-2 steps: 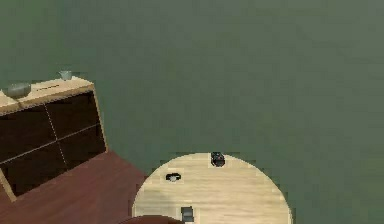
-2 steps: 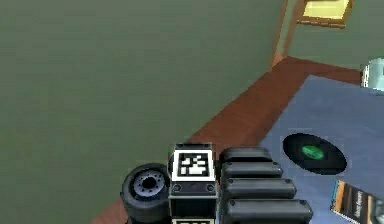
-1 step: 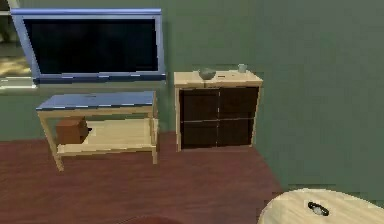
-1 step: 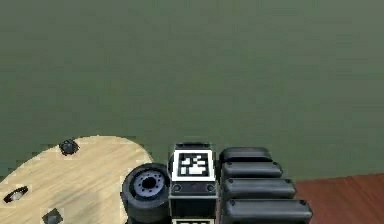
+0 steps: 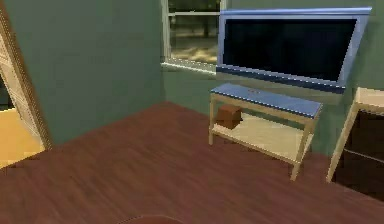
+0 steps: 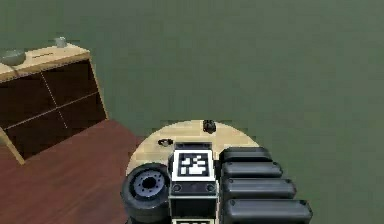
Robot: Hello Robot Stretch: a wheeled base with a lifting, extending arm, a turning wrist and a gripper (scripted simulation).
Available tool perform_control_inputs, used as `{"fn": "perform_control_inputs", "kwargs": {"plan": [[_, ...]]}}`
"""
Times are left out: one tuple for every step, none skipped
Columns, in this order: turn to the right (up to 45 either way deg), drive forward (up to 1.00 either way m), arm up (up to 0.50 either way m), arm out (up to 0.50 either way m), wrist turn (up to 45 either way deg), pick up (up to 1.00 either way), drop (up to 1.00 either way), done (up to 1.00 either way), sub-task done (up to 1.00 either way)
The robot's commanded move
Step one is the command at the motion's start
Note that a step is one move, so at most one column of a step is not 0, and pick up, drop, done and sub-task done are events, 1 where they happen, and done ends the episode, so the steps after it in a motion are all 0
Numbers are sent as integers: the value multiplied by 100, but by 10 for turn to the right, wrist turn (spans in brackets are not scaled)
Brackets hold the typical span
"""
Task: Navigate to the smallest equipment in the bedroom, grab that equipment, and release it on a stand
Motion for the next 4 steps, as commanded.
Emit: {"fn": "perform_control_inputs", "kwargs": {"plan": [[-330,0,0,0,0,0,0,0,0],[-270,0,0,0,0,0,0,0,0],[0,85,0,0,0,0,0,0,0],[-330,0,0,0,0,0,0,0,0]]}}
